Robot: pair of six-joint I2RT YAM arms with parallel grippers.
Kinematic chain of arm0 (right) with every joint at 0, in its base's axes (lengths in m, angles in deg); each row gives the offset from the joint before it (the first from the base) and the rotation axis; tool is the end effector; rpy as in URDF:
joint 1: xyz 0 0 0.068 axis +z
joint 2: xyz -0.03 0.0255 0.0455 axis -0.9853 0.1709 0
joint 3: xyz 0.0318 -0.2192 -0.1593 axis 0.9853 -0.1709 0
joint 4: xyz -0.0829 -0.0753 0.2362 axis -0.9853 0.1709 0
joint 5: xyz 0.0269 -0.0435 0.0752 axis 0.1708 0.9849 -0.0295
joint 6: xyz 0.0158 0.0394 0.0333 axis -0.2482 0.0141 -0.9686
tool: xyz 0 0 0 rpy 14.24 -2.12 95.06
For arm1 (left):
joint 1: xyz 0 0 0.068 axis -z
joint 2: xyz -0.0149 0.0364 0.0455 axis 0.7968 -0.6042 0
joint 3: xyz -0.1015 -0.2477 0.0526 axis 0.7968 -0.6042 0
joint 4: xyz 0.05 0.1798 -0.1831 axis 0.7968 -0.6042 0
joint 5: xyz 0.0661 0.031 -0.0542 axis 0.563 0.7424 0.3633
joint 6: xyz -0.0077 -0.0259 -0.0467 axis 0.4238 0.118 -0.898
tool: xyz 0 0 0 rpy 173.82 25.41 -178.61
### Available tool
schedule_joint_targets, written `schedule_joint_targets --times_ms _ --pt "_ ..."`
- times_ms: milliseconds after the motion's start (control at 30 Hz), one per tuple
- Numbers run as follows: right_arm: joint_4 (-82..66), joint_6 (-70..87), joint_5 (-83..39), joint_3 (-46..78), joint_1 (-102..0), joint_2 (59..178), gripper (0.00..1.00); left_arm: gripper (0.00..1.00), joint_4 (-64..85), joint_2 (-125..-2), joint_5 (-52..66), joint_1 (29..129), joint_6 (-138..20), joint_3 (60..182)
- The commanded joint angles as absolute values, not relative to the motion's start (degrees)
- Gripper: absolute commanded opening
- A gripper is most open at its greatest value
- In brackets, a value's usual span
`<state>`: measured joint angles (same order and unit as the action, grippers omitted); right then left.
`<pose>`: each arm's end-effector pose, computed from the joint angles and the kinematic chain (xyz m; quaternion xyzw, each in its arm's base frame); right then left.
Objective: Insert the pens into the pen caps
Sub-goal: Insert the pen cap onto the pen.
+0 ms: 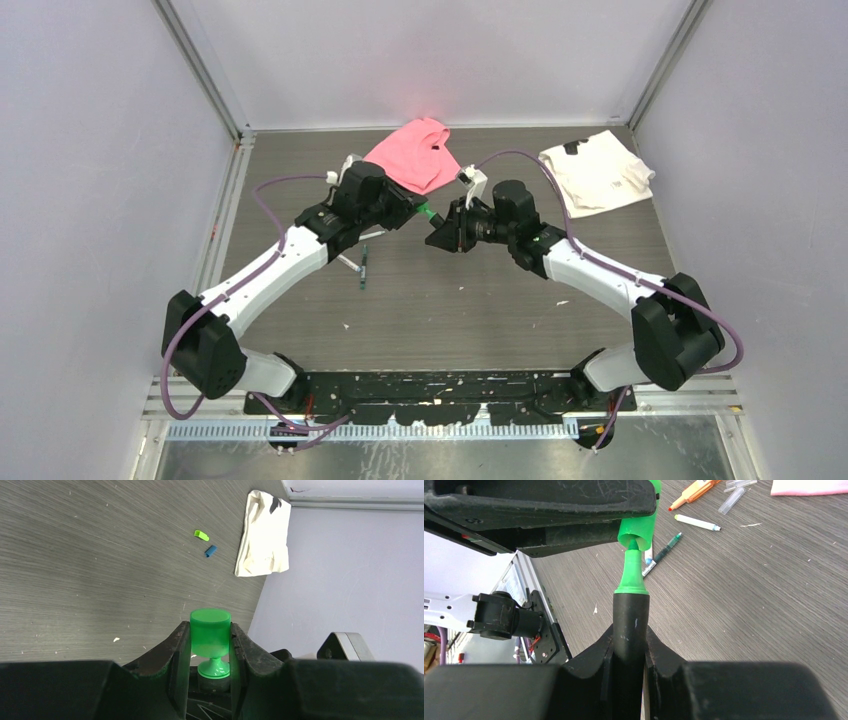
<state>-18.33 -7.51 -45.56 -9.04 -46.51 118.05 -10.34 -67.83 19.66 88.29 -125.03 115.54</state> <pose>0.2545 0.1916 0.2657 -0.2272 0.7731 0.4551 0.3789 0.2595 -0.1817 0.3211 -0.3322 0.8056 -0.3916 0.2957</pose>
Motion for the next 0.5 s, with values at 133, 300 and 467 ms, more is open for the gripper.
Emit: schedule_joint_targets --times_ms 133,300,467 --pt "-22.3 -9.28 -43.96 -6.06 -46.15 118.49 0.01 0.12 -7.18 -67.08 19.23 88.77 -125.7 117.0" --pt "-23.07 -10.24 -43.48 -5.71 -46.02 118.92 0.01 0.12 -6.92 -67.32 18.88 88.94 -125.77 116.75" --pt "-23.34 -10.94 -43.48 -5.59 -45.83 119.16 0.01 0.12 -6.22 -67.34 18.57 89.17 -125.7 116.82"
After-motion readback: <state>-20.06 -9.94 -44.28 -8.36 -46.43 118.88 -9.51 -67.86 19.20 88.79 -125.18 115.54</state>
